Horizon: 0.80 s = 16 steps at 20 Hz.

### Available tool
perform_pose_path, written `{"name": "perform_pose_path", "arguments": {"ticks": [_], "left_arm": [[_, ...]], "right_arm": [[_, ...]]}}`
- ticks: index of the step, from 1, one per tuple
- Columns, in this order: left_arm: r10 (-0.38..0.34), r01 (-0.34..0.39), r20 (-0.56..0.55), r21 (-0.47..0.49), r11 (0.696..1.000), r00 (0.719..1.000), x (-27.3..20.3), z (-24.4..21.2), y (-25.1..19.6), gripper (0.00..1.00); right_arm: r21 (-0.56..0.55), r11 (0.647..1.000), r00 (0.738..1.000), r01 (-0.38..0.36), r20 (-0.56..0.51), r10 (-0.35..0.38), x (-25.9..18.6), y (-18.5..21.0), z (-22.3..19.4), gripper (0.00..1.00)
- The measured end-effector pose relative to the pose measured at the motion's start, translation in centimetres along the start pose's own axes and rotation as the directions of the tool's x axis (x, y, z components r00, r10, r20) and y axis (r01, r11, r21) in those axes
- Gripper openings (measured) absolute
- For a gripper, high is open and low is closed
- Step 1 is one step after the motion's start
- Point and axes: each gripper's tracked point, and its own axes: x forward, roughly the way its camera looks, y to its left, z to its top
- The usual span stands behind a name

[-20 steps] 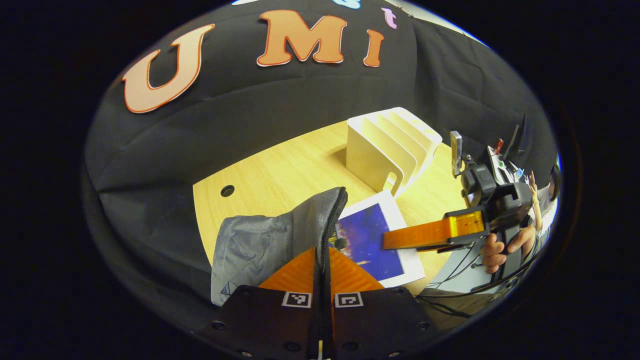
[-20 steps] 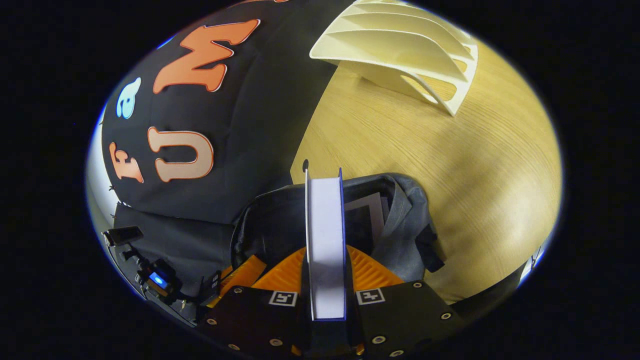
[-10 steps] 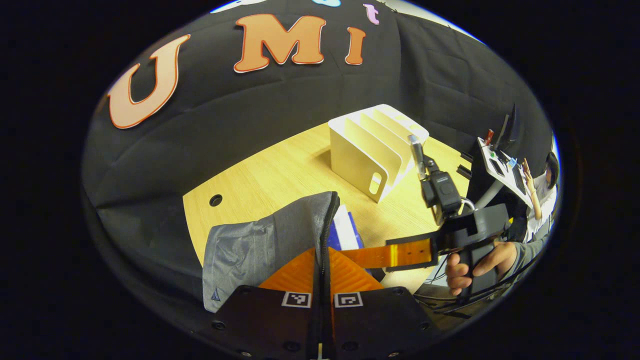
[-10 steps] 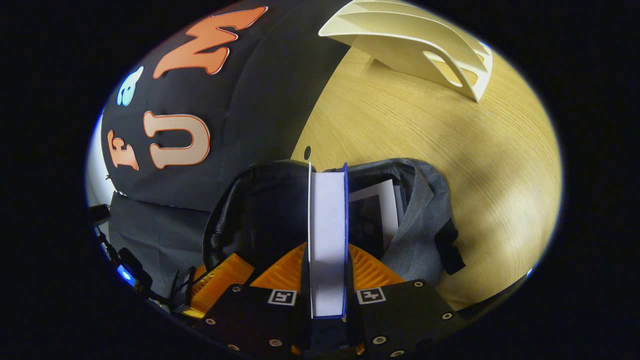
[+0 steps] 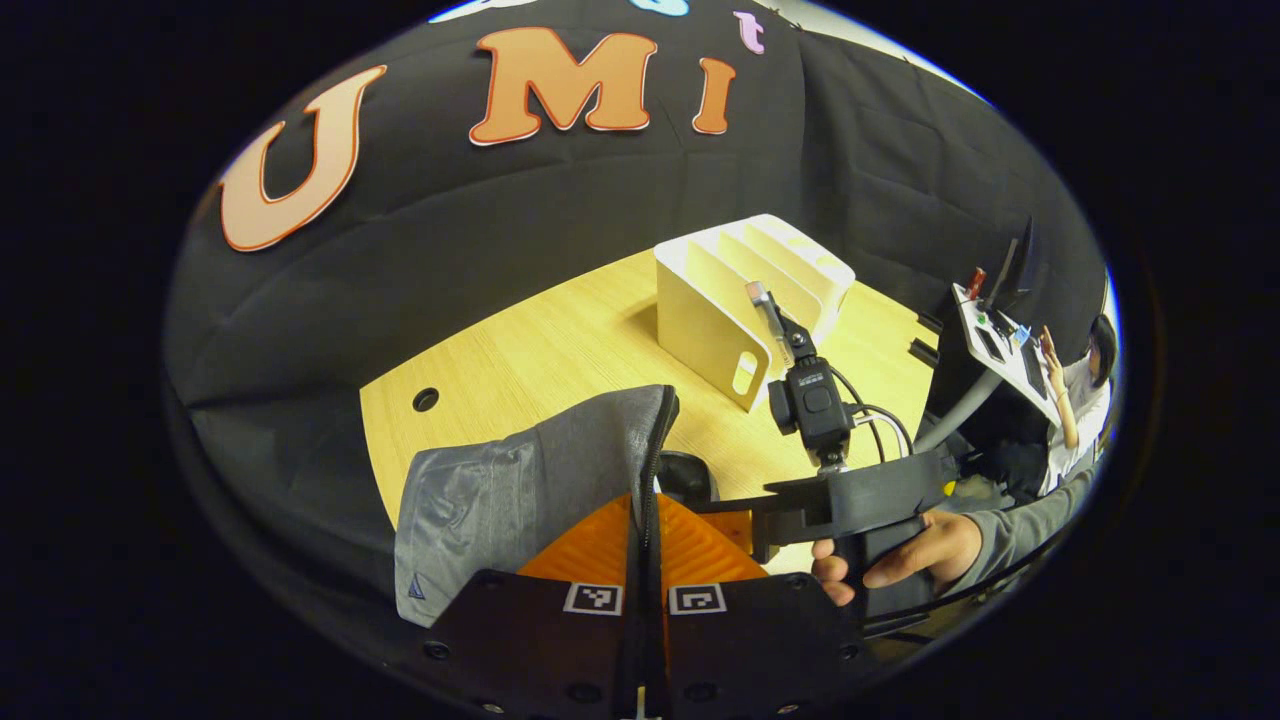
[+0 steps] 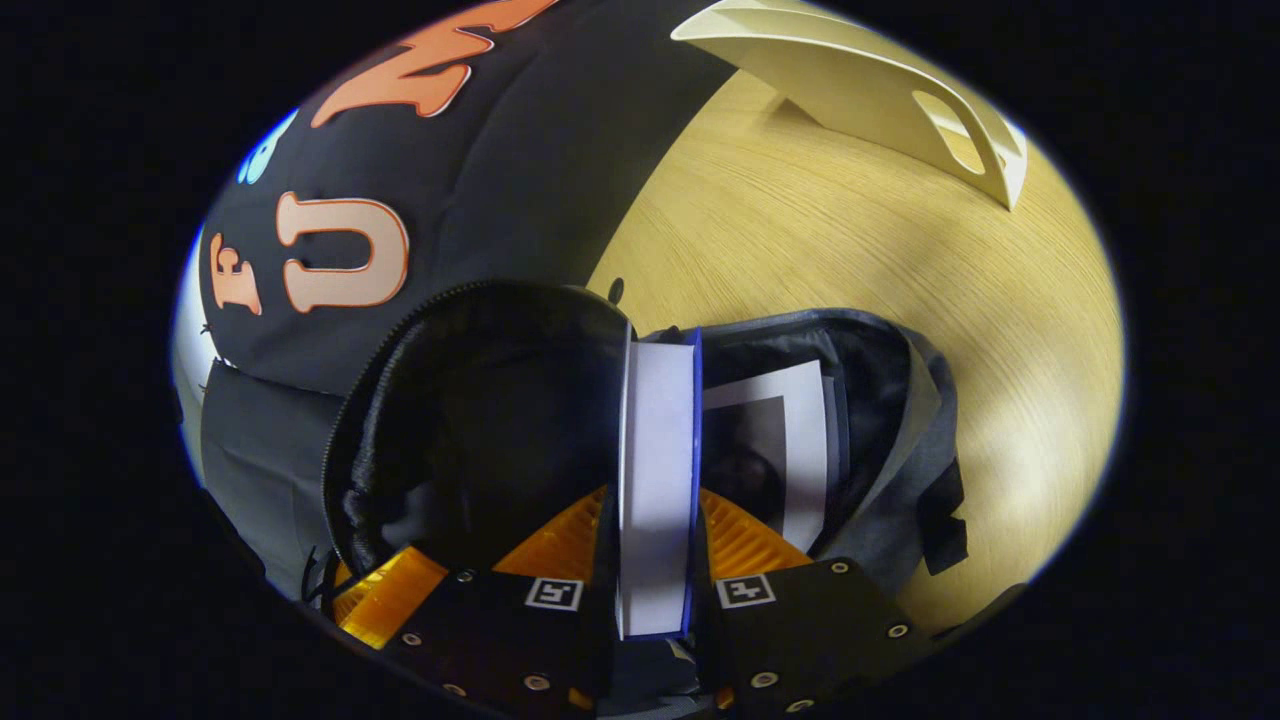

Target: Open the schoolbag, grab two books from the bookshelf and put them into the schoolbag.

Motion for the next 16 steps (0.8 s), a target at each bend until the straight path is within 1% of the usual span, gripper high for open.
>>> {"name": "perform_pose_path", "arguments": {"ticks": [1, 2, 3, 4, 5, 6, 8, 9, 11, 12, 13, 15, 16], "left_arm": [[-0.001, 0.001, -0.01, -0.009, 1.0, 1.0, 0.3, -0.3, -0.3, 0.03], [0.008, -0.008, -0.009, -0.009, 1.0, 1.0, 1.3, -0.7, 0.0, 0.03], [0.021, -0.021, -0.005, -0.011, 1.0, 1.0, 2.2, -1.0, 0.0, 0.03], [0.032, -0.032, -0.001, -0.022, 0.999, 0.999, 2.9, -1.3, -0.3, 0.03], [0.057, -0.057, 0.002, -0.03, 0.998, 0.998, 3.2, -1.4, -0.1, 0.03], [0.073, -0.074, -0.005, -0.043, 0.996, 0.997, 3.6, -2.1, 0.1, 0.04], [0.096, -0.096, -0.01, -0.073, 0.993, 0.995, 4.1, -2.7, -0.2, 0.05], [0.116, -0.117, -0.017, -0.078, 0.99, 0.993, 4.1, -2.7, -0.2, 0.06], [0.157, -0.158, -0.02, -0.093, 0.983, 0.987, 4.1, -2.0, -0.7, 0.07], [0.17, -0.171, -0.02, -0.106, 0.98, 0.985, 4.4, -1.6, -1.4, 0.09], [0.18, -0.181, -0.023, -0.119, 0.976, 0.983, 4.7, -1.4, -1.9, 0.1], [0.177, -0.179, -0.03, -0.153, 0.972, 0.984, 5.7, -1.3, -3.4, 0.15], [0.179, -0.181, -0.029, -0.164, 0.97, 0.983, 5.8, -1.2, -4.3, 0.19]], "right_arm": [[-0.049, 0.995, 0.997, 0.081, 0.008, -0.081, -0.3, -1.3, 0.1, 0.4], [-0.113, 0.985, 0.991, 0.131, 0.009, -0.131, -0.6, -1.9, 0.5, 0.51], [-0.171, 0.974, 0.989, 0.146, -0.003, -0.148, -0.9, -2.0, 0.1, 0.54], [-0.209, 0.967, 0.988, 0.147, -0.018, -0.154, -1.4, -1.6, -0.3, 0.62], [-0.234, 0.962, 0.988, 0.14, -0.029, -0.151, -1.9, -1.1, -0.3, 0.53], [-0.259, 0.956, 0.988, 0.136, -0.031, -0.149, -2.7, -1.1, 0.2, 0.77], [-0.318, 0.939, 0.99, 0.133, -0.011, -0.143, -4.3, -1.2, 1.7, 0.85], [-0.347, 0.928, 0.989, 0.138, 0.001, -0.146, -5.4, -1.4, 2.6, 0.85], [-0.399, 0.902, 0.985, 0.167, 0.033, -0.168, -7.9, -2.6, 4.6, 0.89], [-0.424, 0.889, 0.984, 0.175, 0.049, -0.171, -9.3, -3.1, 5.8, 0.93], [-0.442, 0.877, 0.982, 0.187, 0.069, -0.175, -10.3, -3.7, 7.1, 0.94], [-0.463, 0.861, 0.977, 0.212, 0.113, -0.18, -12.6, -4.7, 9.8, 0.95], [-0.468, 0.857, 0.976, 0.216, 0.131, -0.175, -13.7, -5.2, 11.1, 0.95]]}}
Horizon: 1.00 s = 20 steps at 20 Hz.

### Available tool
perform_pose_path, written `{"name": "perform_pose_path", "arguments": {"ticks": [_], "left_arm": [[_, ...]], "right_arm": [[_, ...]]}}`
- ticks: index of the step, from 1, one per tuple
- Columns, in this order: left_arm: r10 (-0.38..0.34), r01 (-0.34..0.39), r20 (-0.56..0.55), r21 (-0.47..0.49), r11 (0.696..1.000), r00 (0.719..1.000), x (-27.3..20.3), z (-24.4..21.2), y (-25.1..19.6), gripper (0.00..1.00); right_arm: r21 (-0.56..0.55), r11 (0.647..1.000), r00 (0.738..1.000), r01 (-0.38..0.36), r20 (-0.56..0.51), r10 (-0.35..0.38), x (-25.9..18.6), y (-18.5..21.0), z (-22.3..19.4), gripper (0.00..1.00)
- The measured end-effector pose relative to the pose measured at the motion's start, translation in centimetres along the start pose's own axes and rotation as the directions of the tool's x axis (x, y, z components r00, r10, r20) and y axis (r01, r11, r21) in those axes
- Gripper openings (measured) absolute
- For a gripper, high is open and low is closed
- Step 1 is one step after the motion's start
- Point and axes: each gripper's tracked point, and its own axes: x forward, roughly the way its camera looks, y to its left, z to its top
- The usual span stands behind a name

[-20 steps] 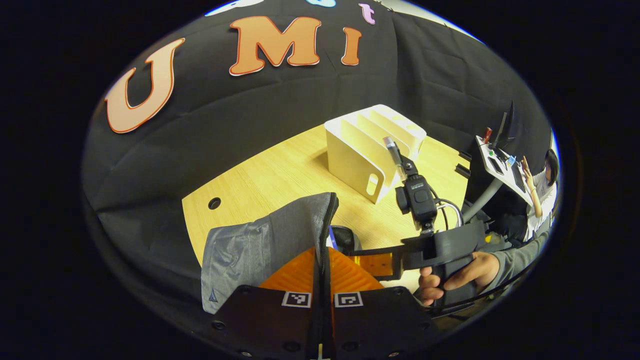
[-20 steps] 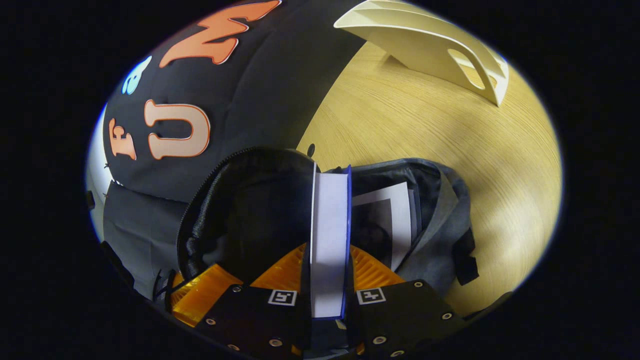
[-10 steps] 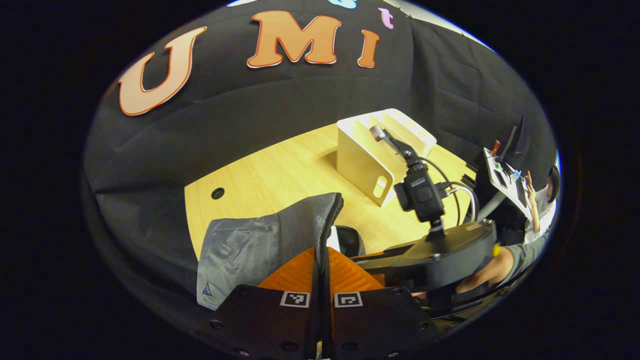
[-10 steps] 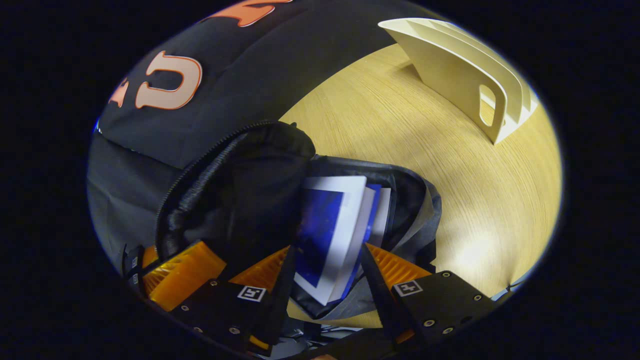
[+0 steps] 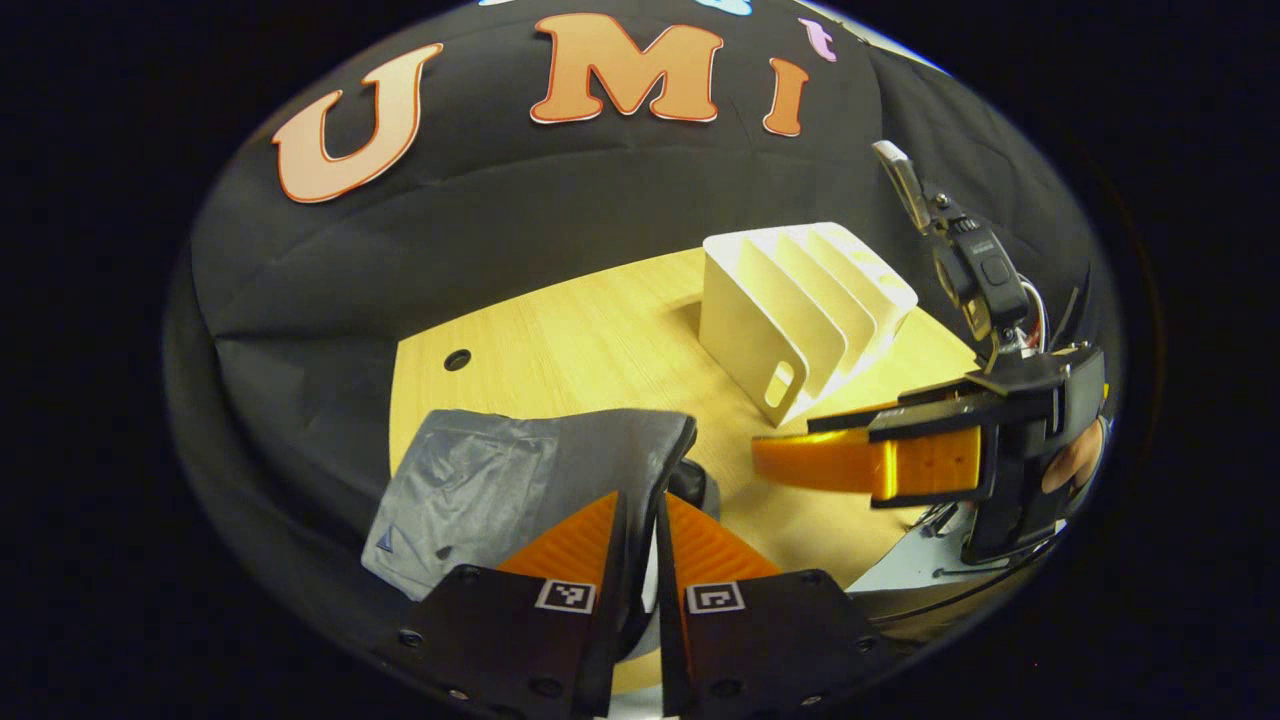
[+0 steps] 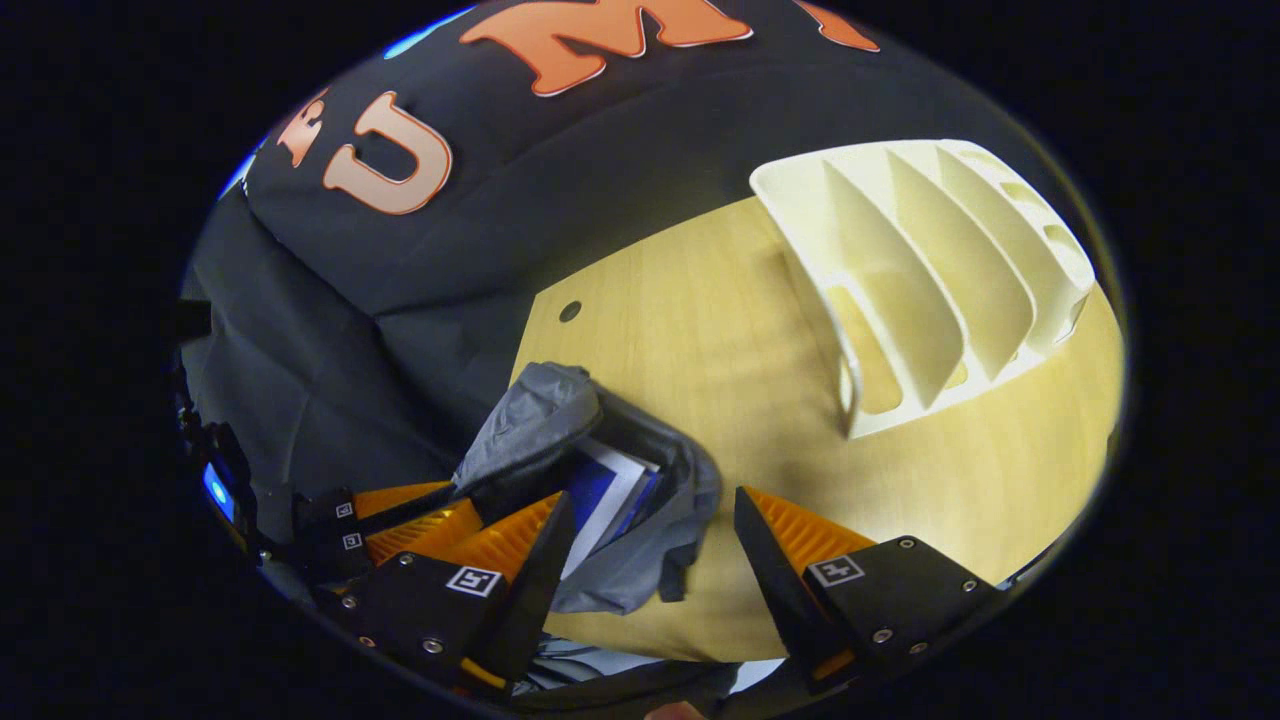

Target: Open the schoolbag, grab two books from the bookshelf and put them into the schoolbag.

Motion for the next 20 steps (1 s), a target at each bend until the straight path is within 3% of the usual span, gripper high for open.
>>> {"name": "perform_pose_path", "arguments": {"ticks": [3, 7, 10, 12, 16, 18, 20], "left_arm": [[0.022, -0.022, 0.038, 0.008, 1.0, 0.999, -0.1, 1.7, -2.4, 0.2], [0.018, -0.019, 0.121, 0.004, 1.0, 0.993, 0.1, 5.5, -6.3, 0.38], [0.049, -0.047, 0.23, -0.017, 0.999, 0.972, -0.4, 8.9, -8.3, 0.85], [0.073, -0.061, 0.277, -0.05, 0.997, 0.958, -0.8, 10.9, -9.8, 0.92], [0.186, -0.127, 0.422, -0.164, 0.978, 0.887, -2.5, 15.5, -10.6, 0.94], [0.235, -0.135, 0.493, -0.229, 0.964, 0.838, -3.9, 17.5, -11.3, 0.95], [0.289, -0.159, 0.555, -0.271, 0.949, 0.78, -5.5, 19.2, -11.5, 0.95]], "right_arm": [[0.015, 1.0, 0.996, 0.025, 0.091, -0.026, -2.6, -3.1, 3.9, 0.98], [-0.012, 0.999, 0.977, 0.043, 0.208, -0.04, -6.4, -6.2, 8.8, 0.98], [-0.078, 0.993, 0.951, 0.085, 0.303, -0.058, -9.4, -8.3, 12.1, 0.98], [-0.114, 0.988, 0.933, 0.105, 0.354, -0.059, -11.5, -9.2, 13.6, 0.98], [-0.196, 0.975, 0.889, 0.109, 0.458, -0.007, -16.5, -9.1, 16.3, 0.98], [-0.238, 0.961, 0.877, 0.143, 0.481, -0.012, -17.9, -9.7, 17.1, 0.98], [-0.266, 0.951, 0.843, 0.158, 0.538, 0.01, -19.5, -9.9, 18.6, 0.98]]}}
